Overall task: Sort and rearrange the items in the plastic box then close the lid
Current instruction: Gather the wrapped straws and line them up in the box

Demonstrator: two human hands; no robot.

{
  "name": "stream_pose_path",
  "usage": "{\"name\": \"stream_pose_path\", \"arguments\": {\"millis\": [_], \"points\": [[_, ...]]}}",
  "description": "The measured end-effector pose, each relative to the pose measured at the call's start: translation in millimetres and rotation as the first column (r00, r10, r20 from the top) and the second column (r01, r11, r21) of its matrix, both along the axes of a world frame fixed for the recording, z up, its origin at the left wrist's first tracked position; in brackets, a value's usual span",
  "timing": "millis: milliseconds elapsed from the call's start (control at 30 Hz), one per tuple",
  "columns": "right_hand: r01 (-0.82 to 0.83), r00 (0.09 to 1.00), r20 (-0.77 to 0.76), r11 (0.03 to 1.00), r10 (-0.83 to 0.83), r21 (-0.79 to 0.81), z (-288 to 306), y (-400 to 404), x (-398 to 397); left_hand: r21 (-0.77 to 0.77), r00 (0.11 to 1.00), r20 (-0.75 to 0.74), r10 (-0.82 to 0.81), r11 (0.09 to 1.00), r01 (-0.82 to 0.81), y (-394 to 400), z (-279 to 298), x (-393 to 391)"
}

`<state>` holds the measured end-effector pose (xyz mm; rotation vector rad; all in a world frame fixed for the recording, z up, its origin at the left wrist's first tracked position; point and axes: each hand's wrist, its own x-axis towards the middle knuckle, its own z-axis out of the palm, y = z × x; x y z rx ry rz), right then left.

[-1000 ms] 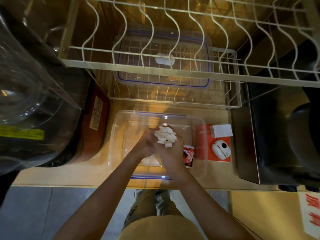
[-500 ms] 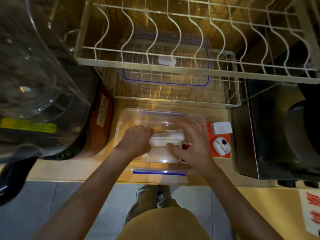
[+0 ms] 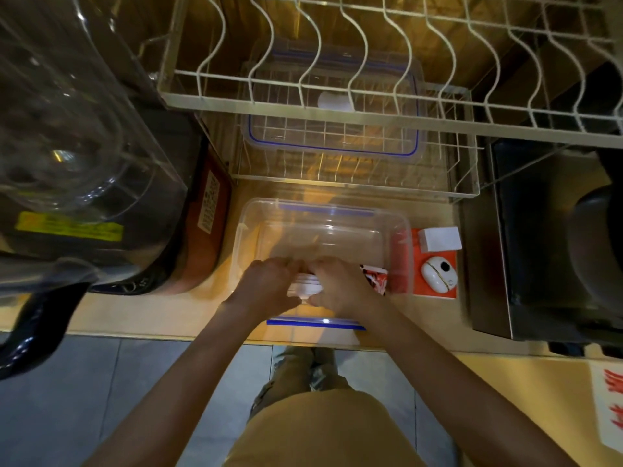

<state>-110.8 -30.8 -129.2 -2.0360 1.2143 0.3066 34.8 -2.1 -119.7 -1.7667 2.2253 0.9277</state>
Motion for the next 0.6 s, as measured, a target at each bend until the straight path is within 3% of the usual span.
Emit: {"name": "stream_pose_path", "arguments": {"millis": [167, 333, 600], "points": [[0.076, 0.969, 0.218, 0.978, -0.118, 0.192, -2, 1, -4, -0.005, 0.999, -0.052, 0.011, 1.0, -0.011, 4, -3, 5], [0.074, 0.993, 0.081, 0.994, -0.081, 0.086, -2, 4, -6, 0.025, 0.998, -0.058, 0.016, 1.0, -0.014, 14, -2, 7], [0.138, 0.99, 0.033, 0.99, -0.138, -0.018, -7, 8, -2, 0.039, 0.995, 0.0, 0.099, 0.994, -0.099, 20, -6, -1]]}}
